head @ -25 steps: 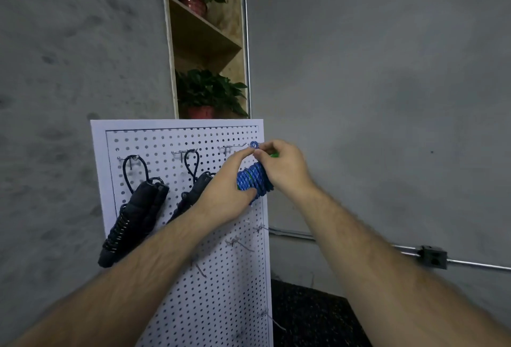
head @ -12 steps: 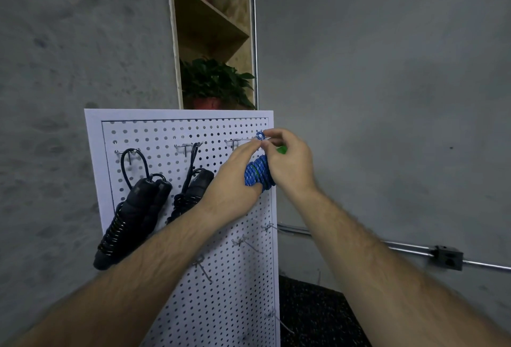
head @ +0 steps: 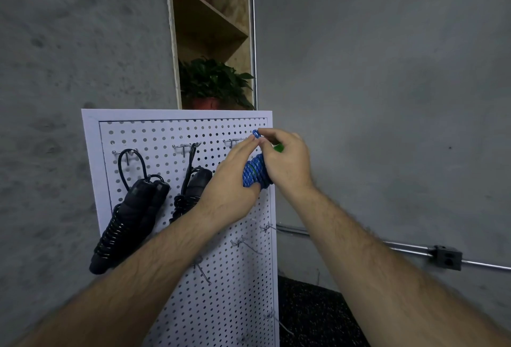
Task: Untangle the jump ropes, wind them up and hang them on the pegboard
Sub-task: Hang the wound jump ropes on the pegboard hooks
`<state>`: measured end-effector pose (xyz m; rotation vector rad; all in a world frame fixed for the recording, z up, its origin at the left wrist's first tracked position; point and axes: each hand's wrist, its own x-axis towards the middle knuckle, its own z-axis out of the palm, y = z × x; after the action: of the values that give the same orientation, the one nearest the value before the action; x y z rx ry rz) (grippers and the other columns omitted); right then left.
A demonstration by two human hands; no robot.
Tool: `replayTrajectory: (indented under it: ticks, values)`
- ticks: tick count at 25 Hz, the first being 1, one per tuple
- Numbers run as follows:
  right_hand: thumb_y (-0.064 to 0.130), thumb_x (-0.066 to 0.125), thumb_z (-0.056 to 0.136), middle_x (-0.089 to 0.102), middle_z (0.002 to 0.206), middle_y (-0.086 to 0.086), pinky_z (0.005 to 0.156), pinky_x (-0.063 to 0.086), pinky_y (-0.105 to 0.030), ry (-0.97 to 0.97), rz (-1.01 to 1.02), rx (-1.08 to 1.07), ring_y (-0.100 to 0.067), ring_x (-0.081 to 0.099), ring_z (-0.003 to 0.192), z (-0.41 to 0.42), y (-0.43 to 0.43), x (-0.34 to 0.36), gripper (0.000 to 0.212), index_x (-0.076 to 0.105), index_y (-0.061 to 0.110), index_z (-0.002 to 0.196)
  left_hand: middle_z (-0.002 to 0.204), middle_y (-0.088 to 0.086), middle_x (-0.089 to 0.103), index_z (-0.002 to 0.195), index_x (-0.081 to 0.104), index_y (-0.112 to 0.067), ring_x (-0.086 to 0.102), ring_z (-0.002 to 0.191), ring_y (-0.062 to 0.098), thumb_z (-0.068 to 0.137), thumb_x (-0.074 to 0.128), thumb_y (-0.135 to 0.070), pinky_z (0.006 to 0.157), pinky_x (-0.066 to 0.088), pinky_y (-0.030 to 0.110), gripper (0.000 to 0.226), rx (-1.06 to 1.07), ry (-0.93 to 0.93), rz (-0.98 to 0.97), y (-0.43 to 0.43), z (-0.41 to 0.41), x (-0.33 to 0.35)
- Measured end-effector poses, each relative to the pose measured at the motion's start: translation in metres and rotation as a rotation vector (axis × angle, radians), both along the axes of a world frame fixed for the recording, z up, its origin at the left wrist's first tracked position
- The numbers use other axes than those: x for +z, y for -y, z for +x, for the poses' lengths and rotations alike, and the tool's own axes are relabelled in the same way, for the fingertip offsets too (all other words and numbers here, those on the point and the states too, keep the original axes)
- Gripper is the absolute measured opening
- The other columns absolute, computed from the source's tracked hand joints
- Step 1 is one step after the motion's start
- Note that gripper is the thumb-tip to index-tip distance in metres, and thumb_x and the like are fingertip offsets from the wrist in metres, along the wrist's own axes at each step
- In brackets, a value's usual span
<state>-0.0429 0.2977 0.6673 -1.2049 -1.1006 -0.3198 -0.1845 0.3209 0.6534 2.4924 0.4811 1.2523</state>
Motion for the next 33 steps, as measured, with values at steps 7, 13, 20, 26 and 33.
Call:
replayTrajectory:
  ticks: [7, 13, 20, 26, 33]
  values:
    - [0.031, 0.064, 0.095, 0.068, 0.103, 0.027, 0.111, 0.035, -0.046, 0.096, -0.015, -0.075, -0.003, 0.057, 0.107, -0.005, 0.008, 0.0, 0.02, 0.075, 0.033, 0.113, 0.163, -0.012, 0.023, 0.16, 0.024, -0.024, 0.019, 0.148, -0.004, 0.086, 0.064, 0.001, 0.123, 0.018, 0.022, 0.088, 0.001, 0.008, -0.033, -0.004, 0.0, -0.002]
    - [0.038, 0.067, 0.09, 0.065, 0.082, 0.03, 0.101, 0.048, -0.048, 0.013, -0.093, -0.011, -0.004, 0.064, 0.096, -0.004, -0.006, -0.001, 0.017, 0.071, 0.039, 0.106, 0.163, -0.011, 0.02, 0.159, 0.019, -0.025, 0.029, 0.147, 0.008, 0.088, 0.062, -0.001, 0.116, 0.032, 0.024, 0.087, 0.034, -0.039, -0.053, -0.008, 0.002, -0.003]
    - [0.04, 0.066, 0.089, 0.069, 0.095, 0.029, 0.103, 0.048, -0.046, -0.043, -0.12, 0.036, -0.002, 0.064, 0.1, -0.004, -0.017, -0.014, 0.022, 0.075, 0.033, 0.107, 0.164, -0.009, 0.023, 0.159, 0.015, -0.031, 0.042, 0.139, 0.022, 0.083, 0.057, -0.002, 0.11, 0.045, 0.046, 0.091, 0.143, -0.109, -0.011, -0.023, 0.005, -0.02]
    - [0.028, 0.054, 0.102, 0.07, 0.12, 0.007, 0.111, 0.036, -0.046, 0.401, -0.23, -0.229, -0.016, 0.052, 0.119, -0.007, -0.001, -0.035, 0.027, 0.071, 0.022, 0.122, 0.161, -0.005, 0.033, 0.159, 0.023, -0.023, 0.035, 0.145, 0.021, 0.09, 0.05, -0.006, 0.119, 0.032, 0.049, 0.076, 0.209, -0.132, 0.058, -0.03, 0.006, -0.032]
    - [0.026, 0.051, 0.103, 0.038, 0.159, -0.011, 0.122, 0.022, -0.041, 0.569, -0.215, -0.32, -0.028, 0.028, 0.149, -0.012, 0.039, -0.073, 0.042, 0.055, 0.014, 0.144, 0.166, 0.001, 0.025, 0.16, 0.024, -0.013, 0.019, 0.153, 0.014, 0.101, 0.046, -0.013, 0.128, 0.004, 0.039, 0.063, 0.236, -0.132, 0.289, -0.001, 0.001, -0.054]
